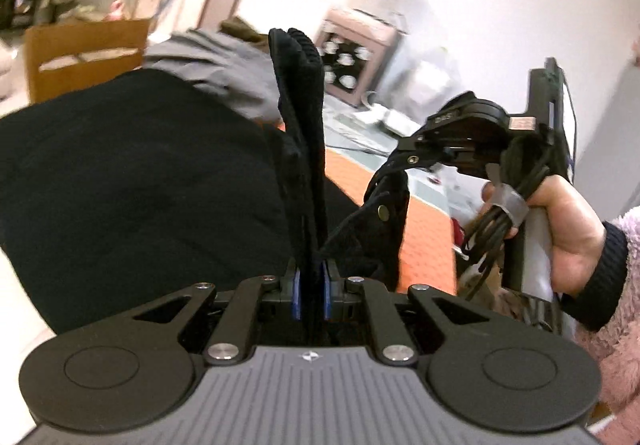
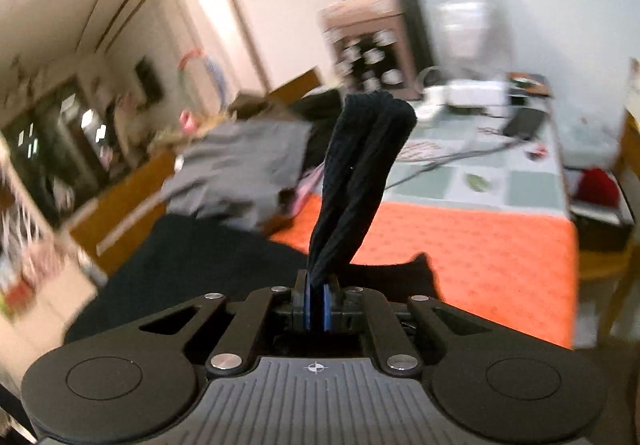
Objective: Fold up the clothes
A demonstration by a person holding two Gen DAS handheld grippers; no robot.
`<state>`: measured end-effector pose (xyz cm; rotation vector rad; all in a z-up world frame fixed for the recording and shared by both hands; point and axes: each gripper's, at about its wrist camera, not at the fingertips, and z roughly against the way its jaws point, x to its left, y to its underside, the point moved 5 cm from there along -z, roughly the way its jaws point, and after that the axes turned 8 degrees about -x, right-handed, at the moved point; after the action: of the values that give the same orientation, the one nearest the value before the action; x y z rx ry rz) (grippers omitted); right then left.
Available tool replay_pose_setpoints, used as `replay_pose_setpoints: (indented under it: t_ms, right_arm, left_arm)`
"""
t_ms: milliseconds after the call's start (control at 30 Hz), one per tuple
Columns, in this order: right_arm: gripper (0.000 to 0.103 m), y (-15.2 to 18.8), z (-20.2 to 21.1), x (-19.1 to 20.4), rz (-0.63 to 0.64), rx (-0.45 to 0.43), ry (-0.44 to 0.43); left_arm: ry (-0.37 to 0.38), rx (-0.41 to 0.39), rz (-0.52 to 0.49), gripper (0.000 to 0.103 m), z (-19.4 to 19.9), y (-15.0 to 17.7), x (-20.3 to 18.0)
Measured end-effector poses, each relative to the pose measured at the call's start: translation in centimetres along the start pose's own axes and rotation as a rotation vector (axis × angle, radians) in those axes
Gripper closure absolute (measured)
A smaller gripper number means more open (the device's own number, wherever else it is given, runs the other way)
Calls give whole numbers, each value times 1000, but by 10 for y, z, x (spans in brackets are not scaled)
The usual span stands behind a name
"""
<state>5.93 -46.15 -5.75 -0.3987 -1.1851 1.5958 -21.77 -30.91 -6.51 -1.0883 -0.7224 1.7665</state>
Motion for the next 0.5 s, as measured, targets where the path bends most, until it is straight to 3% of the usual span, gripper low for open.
replay_pose_setpoints:
  t_ms: [200, 300, 333, 400, 467, 500]
  right_arm:
    - [94, 36, -71, 55, 167, 130, 3]
    - [91, 61, -97, 73, 247, 196, -8]
    - [87, 68, -102, 78, 276, 213, -19]
    - [59, 77, -109, 86, 337, 230, -46]
    - [41, 76, -104, 92, 372, 208, -69]
    - [40, 73, -100, 94, 383, 196, -86]
  left_arm:
    - [-48, 66, 144, 90, -18, 13, 61]
    - [-72, 113, 187, 84, -26, 26, 82]
    - [-76, 125, 187, 80, -28, 29, 86]
    - [-85, 149, 187, 77, -31, 35, 94]
    - [-73, 158, 201, 74, -30, 38, 98]
    - [-72, 158, 203, 72, -31, 37, 100]
